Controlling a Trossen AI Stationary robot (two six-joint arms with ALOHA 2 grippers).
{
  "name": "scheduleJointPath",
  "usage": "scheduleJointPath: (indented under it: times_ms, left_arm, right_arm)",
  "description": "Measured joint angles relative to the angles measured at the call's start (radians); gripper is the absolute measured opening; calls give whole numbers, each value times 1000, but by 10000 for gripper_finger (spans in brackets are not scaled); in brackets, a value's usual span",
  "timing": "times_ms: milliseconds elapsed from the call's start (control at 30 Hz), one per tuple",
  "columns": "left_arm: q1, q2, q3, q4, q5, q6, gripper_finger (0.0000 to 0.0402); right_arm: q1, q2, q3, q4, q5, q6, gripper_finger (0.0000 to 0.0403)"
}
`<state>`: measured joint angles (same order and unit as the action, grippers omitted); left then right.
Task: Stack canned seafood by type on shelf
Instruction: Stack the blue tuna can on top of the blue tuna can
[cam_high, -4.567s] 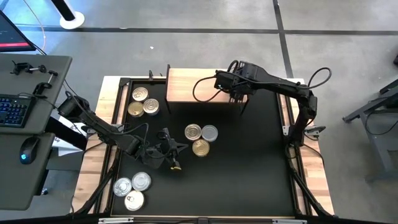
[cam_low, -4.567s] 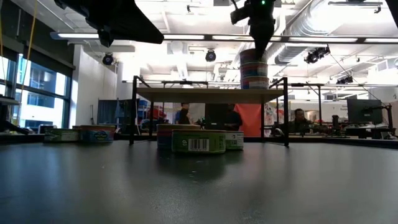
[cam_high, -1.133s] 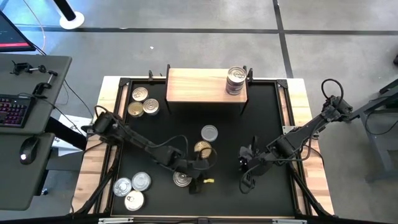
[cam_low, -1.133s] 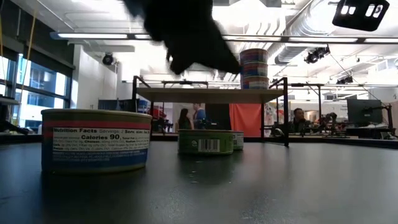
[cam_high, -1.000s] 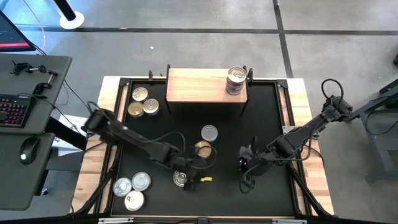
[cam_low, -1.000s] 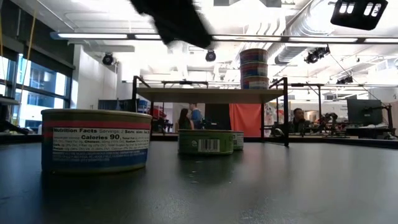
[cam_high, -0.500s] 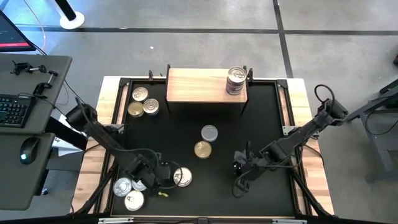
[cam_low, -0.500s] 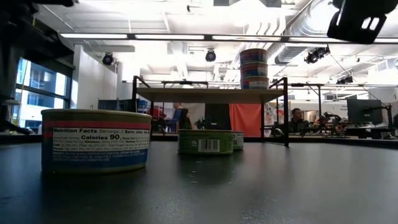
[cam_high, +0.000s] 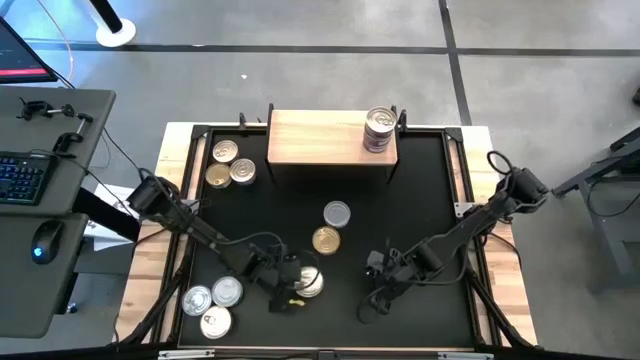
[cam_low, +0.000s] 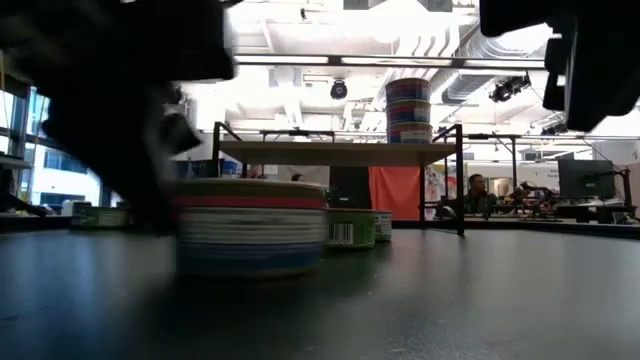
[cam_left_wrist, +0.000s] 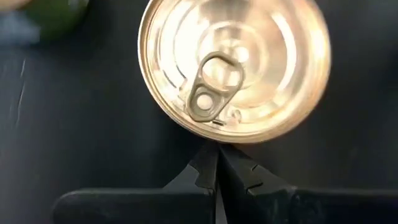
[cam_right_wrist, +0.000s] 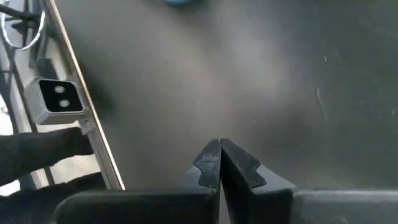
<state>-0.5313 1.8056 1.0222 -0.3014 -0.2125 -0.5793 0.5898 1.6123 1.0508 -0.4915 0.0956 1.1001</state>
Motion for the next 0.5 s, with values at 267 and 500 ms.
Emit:
scheduleJointPath:
  times_ms: [267, 500]
  left_arm:
    - [68, 64, 41, 235, -7, 78, 0]
    - [81, -7, 149, -49, -40, 231, 0]
  right_arm:
    - [6, 49, 0, 51, 5, 50, 0]
    - [-36, 52, 0, 122, 5, 33, 17]
